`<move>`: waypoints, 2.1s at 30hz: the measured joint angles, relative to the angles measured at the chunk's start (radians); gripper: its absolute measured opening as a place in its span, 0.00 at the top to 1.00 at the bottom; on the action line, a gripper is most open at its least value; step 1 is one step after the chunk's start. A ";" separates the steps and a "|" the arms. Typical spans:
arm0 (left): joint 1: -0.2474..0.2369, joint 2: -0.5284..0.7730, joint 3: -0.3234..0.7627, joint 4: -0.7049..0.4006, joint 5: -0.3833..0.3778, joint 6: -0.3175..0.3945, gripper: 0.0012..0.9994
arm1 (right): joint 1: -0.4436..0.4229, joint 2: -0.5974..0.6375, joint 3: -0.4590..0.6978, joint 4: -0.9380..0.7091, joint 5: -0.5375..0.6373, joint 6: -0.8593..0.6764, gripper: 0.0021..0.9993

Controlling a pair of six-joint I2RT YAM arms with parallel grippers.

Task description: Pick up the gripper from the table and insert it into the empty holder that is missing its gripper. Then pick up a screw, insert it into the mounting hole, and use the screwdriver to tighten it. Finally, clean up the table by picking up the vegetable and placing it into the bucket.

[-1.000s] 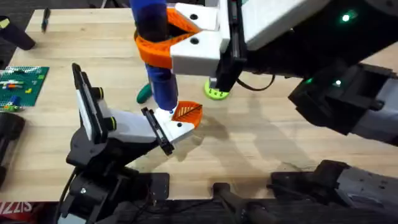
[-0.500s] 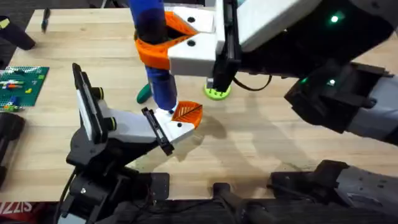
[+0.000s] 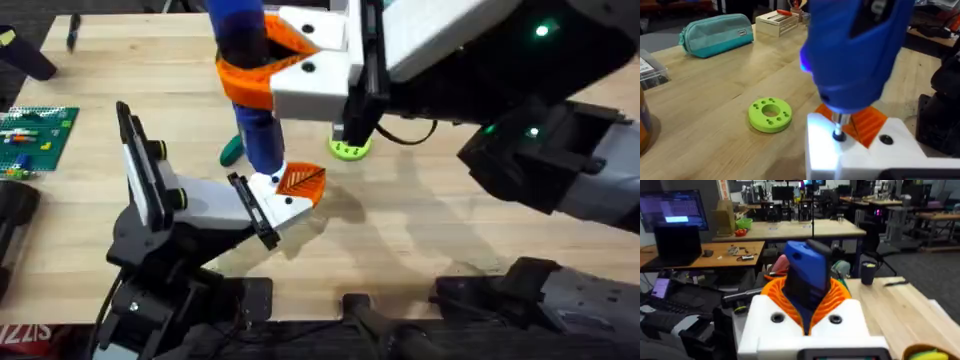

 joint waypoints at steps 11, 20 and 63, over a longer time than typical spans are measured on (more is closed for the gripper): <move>0.000 0.000 0.000 0.000 0.000 0.000 0.99 | 0.000 0.000 0.000 -0.002 0.000 0.000 0.96; 0.000 0.000 0.000 0.000 0.000 0.000 0.99 | 0.000 0.000 0.000 -0.022 0.000 0.000 0.96; 0.000 0.000 0.000 0.000 0.000 0.000 0.99 | -0.021 0.000 0.000 -0.004 -0.001 0.024 0.96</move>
